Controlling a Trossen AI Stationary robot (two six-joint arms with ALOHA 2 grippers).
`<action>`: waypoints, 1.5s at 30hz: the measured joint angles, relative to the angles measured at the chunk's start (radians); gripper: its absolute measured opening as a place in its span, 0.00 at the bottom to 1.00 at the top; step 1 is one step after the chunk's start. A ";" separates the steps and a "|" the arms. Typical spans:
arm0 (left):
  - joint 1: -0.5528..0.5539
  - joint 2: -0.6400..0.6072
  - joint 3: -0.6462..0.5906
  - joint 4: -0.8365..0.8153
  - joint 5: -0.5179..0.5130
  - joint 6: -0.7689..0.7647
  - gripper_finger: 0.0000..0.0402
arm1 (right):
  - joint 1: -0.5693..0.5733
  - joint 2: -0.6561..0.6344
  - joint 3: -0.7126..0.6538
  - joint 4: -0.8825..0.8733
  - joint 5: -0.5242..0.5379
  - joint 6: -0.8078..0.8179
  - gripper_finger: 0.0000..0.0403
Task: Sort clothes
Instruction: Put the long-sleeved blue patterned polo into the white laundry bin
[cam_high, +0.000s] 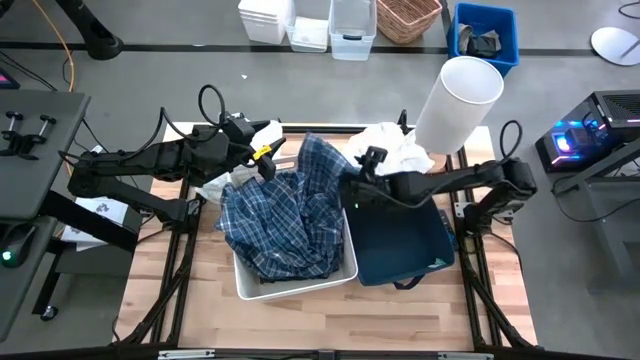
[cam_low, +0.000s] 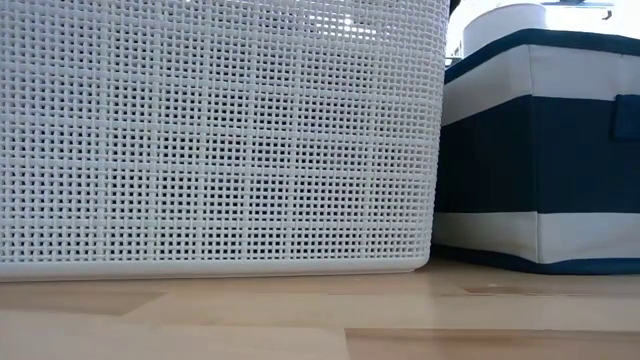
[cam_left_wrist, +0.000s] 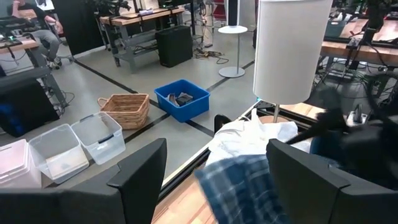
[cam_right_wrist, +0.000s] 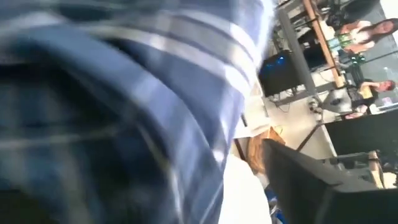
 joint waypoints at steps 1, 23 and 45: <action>0.000 0.000 0.000 0.000 0.000 0.002 0.66 | -0.016 0.000 0.000 0.025 -0.005 -0.028 0.49; 0.000 -0.006 0.000 0.083 -0.096 0.032 0.66 | -0.020 -0.081 0.344 0.339 -1.010 -0.217 0.00; -0.064 -0.039 0.023 0.300 -0.017 0.101 0.66 | -0.014 0.462 0.367 0.568 -1.259 0.049 0.00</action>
